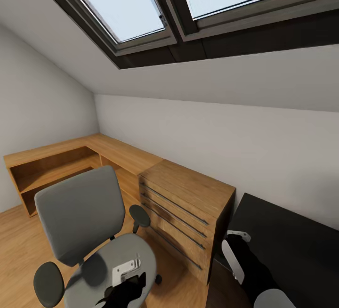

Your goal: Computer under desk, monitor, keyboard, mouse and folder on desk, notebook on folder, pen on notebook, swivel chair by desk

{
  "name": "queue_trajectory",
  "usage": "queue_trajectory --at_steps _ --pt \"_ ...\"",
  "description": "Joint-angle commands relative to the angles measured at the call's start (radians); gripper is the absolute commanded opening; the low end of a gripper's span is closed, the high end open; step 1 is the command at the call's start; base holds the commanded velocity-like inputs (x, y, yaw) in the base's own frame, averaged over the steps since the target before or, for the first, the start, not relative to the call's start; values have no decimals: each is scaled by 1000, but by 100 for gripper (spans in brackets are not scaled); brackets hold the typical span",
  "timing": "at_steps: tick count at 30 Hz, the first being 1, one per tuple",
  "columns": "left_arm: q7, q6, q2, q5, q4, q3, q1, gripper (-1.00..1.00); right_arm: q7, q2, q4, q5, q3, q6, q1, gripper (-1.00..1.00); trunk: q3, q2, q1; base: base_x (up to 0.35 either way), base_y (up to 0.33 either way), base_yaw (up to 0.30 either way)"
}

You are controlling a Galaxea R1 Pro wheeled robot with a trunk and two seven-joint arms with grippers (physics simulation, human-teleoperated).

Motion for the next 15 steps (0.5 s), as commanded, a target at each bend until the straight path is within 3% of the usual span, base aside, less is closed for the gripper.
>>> queue_trajectory --at_steps 1,6,15 --pt "14 9 0 11 -19 0 0 100 -10 -1 -1 -11 2 0 -1 100 -1 -1 0 0 0 0" --pt "34 28 -5 19 -91 6 0 100 -10 -3 -1 -10 1 -13 0 100 -1 -1 0 0 0 0" --pt "42 28 -4 18 -104 18 0 100 -10 -4 -1 -9 -1 -58 0 100 -29 -64 35 0 0 0"
